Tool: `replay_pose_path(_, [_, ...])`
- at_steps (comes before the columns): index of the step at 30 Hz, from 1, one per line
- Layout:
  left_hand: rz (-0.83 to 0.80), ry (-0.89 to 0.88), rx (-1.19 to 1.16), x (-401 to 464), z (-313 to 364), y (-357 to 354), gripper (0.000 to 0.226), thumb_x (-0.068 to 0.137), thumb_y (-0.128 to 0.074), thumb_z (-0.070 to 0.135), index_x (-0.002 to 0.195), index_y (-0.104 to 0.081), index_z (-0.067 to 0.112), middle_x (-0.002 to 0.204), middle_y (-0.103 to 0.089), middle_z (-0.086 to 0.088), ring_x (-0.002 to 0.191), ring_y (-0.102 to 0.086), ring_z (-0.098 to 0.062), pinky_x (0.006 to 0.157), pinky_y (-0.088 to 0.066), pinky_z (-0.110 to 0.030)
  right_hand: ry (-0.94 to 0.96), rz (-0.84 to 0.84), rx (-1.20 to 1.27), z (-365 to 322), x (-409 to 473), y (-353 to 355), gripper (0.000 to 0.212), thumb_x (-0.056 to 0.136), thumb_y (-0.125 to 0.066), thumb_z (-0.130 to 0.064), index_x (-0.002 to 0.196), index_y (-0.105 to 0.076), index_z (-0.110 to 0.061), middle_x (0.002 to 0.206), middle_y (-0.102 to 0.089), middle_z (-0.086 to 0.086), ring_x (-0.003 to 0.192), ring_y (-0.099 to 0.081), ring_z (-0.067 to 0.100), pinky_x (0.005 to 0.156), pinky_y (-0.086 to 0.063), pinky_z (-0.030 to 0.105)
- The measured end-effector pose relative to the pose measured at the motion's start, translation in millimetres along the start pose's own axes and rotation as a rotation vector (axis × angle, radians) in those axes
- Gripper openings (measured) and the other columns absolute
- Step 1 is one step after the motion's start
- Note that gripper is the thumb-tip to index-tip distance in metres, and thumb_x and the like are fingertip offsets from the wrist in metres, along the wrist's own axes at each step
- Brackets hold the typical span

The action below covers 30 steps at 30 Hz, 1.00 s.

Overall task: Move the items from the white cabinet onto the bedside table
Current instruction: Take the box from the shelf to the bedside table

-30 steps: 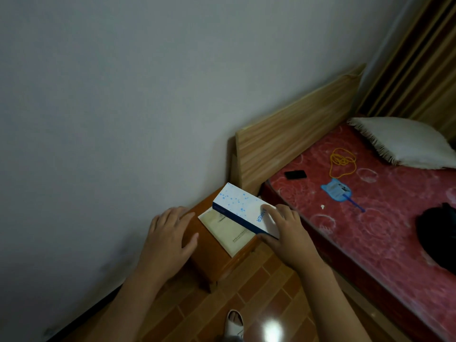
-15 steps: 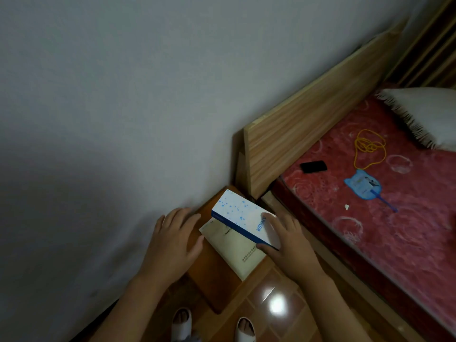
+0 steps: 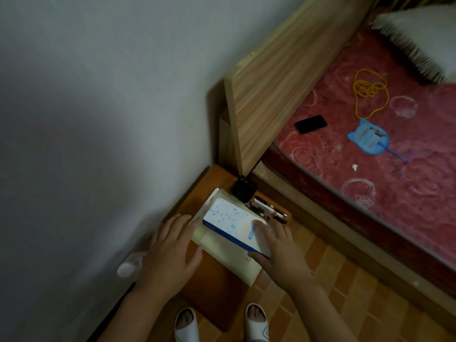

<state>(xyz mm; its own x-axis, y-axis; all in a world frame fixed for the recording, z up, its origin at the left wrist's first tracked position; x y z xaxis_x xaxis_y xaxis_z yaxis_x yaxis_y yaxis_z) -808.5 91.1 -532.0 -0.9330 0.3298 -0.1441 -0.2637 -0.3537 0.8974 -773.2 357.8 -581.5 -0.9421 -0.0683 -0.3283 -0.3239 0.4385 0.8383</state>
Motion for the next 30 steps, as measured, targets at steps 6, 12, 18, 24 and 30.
replay_pose_path(6, [-0.071,-0.026,0.003,17,-19,-76,0.053,0.094,-0.046,0.05,0.142,-0.05,0.027,0.148,-0.046,0.006,0.141,-0.037,-0.019,0.111,-0.041,-0.054,-0.052,-0.029,-0.008,33,20,-71,0.077,0.094,-0.055,-0.067,0.158,-0.019,-0.042,0.158,-0.025,-0.006,0.141,-0.023,0.019,0.101,-0.045,0.033])
replay_pose_path(12, [-0.12,-0.012,-0.008,17,-37,-135,0.053,0.094,-0.043,0.051,0.14,-0.054,0.025,0.145,-0.049,0.004,0.139,-0.04,-0.02,0.112,-0.041,-0.052,-0.074,-0.007,-0.033,56,34,-120,0.077,0.096,-0.054,-0.065,0.159,-0.02,-0.039,0.159,-0.025,-0.004,0.143,-0.023,0.02,0.105,-0.042,0.033])
replay_pose_path(18, [-0.173,-0.004,-0.006,12,-46,-169,0.057,0.094,-0.042,0.052,0.145,-0.049,0.026,0.145,-0.049,0.006,0.138,-0.041,-0.017,0.111,-0.041,-0.051,-0.089,0.04,-0.017,66,41,-154,0.08,0.094,-0.061,-0.062,0.159,-0.024,-0.035,0.159,-0.028,-0.003,0.144,-0.025,0.021,0.11,-0.038,0.036])
replay_pose_path(24, [-0.212,-0.004,0.029,11,-49,-188,0.059,0.095,-0.04,0.053,0.146,-0.048,0.025,0.147,-0.048,0.005,0.139,-0.04,-0.018,0.113,-0.039,-0.05,-0.082,0.068,0.017,75,43,-169,0.084,0.087,-0.073,-0.051,0.157,-0.029,-0.032,0.159,-0.03,0.001,0.145,-0.028,0.025,0.111,-0.038,0.043])
replay_pose_path(30, [-0.191,-0.038,0.036,17,-35,-179,0.057,0.095,-0.042,0.051,0.145,-0.049,0.023,0.147,-0.047,0.006,0.14,-0.04,-0.02,0.113,-0.038,-0.049,-0.046,0.077,0.054,78,30,-159,0.083,0.09,-0.066,-0.063,0.159,-0.028,-0.034,0.162,-0.025,-0.002,0.15,-0.027,0.025,0.116,-0.034,0.045])
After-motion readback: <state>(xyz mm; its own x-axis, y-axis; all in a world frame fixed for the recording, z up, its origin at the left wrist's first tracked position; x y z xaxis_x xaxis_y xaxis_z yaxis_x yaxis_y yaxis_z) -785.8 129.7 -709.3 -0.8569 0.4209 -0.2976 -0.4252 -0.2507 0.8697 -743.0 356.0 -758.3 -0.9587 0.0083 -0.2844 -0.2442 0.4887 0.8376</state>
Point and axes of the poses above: each hand's wrist, its own x-axis towards the middle knuckle, its own y-axis out of the back of the hand, z = x × y, the point moved 6 cm from there along x, towards the middle knuckle
